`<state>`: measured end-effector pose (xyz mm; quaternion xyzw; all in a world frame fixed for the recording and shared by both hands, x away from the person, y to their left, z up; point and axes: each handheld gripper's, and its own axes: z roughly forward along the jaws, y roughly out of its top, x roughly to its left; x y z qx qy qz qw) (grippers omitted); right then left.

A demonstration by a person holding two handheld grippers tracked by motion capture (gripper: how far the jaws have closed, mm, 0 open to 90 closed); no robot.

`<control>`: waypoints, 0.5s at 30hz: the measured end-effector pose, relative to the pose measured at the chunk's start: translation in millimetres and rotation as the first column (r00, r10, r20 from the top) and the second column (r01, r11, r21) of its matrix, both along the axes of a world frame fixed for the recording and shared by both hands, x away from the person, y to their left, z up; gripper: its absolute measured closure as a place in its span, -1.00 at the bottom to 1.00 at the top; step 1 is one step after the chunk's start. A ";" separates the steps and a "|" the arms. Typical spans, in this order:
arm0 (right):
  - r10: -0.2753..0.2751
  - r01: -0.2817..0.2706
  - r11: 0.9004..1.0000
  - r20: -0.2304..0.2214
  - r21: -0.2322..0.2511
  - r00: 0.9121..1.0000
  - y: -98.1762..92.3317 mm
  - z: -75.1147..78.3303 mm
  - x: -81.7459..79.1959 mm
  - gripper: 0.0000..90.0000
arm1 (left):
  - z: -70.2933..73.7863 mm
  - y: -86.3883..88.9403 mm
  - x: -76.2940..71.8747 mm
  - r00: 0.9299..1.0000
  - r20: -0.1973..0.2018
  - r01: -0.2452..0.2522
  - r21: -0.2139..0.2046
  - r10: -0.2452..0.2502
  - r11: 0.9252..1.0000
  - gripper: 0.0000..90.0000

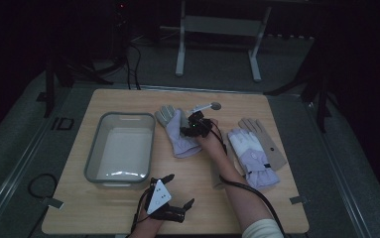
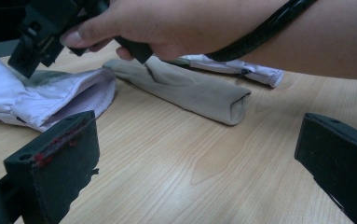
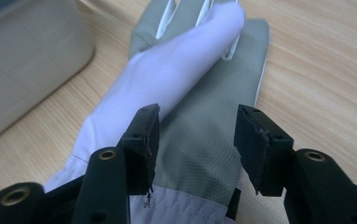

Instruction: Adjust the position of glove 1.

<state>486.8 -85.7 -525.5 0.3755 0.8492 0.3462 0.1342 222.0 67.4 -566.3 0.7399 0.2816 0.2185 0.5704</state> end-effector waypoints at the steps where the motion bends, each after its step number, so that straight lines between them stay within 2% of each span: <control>1: 0.000 0.000 1.000 -0.001 -0.008 1.000 0.6 -2.0 0.3 0.10 | 0.0 0.0 0.0 1.000 0.000 0.000 -0.001 0.000 1.000 -1.00; 5: 0.016 -0.016 0.999 -0.001 -0.038 1.000 3.3 -13.4 0.4 0.12 | -0.1 0.2 0.0 1.000 -0.001 -0.003 -0.005 0.003 1.000 -1.00; 12: 0.005 -0.005 1.000 -0.026 -0.012 1.000 3.1 -19.8 -1.2 0.19 | -0.1 0.1 0.4 1.000 -0.004 -0.002 -0.004 0.002 1.000 -1.00; 15: 0.005 -0.005 1.000 -0.013 -0.013 1.000 2.8 -21.5 -2.3 0.29 | -0.1 0.1 0.4 1.000 -0.005 -0.004 -0.005 0.004 1.000 -1.00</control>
